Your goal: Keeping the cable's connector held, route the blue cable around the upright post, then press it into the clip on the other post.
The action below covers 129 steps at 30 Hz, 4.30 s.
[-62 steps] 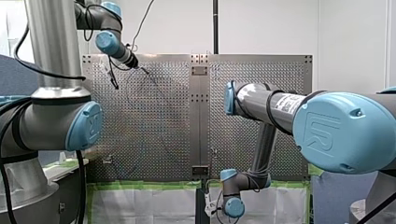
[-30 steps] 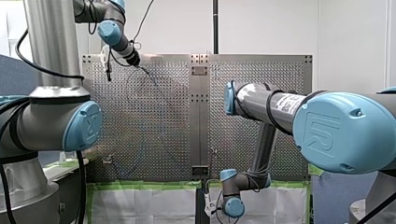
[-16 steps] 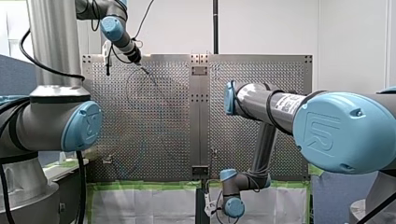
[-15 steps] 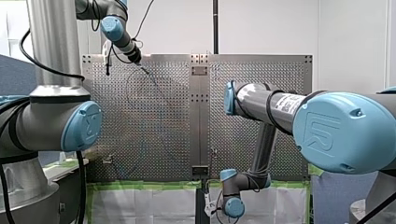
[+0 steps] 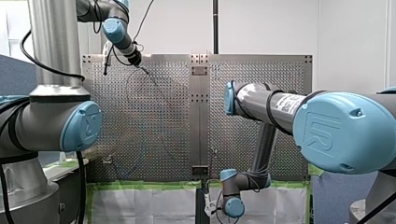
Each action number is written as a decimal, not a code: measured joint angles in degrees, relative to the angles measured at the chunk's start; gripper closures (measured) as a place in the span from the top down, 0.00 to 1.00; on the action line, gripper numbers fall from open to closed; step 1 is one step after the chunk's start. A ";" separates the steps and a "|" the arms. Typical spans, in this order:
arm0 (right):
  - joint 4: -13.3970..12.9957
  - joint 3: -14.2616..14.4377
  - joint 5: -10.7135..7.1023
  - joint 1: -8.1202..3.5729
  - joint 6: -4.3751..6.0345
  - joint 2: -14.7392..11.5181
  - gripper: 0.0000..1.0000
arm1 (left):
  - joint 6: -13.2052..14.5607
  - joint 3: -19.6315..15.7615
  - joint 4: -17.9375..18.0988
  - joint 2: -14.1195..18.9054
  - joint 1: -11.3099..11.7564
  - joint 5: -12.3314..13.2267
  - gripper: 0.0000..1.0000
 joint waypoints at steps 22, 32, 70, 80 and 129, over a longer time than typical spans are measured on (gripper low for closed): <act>0.07 0.01 -0.03 0.05 0.04 0.00 0.00 | 1.99 -0.03 0.11 0.02 0.04 -3.50 0.99; 0.08 0.00 -0.06 0.05 0.08 0.01 0.00 | 2.23 -0.02 0.17 0.04 -0.08 -3.50 0.99; -0.08 0.01 -0.27 0.22 0.08 0.00 0.00 | 13.16 -0.01 9.56 -6.45 -12.61 -9.61 0.99; -0.10 0.02 -0.38 0.22 0.13 0.00 0.00 | 13.18 -0.01 12.02 -10.69 -15.38 -12.39 0.99; -0.19 -0.01 -0.37 0.22 0.24 0.00 0.00 | 17.99 0.00 35.36 -22.75 -16.37 -25.88 0.99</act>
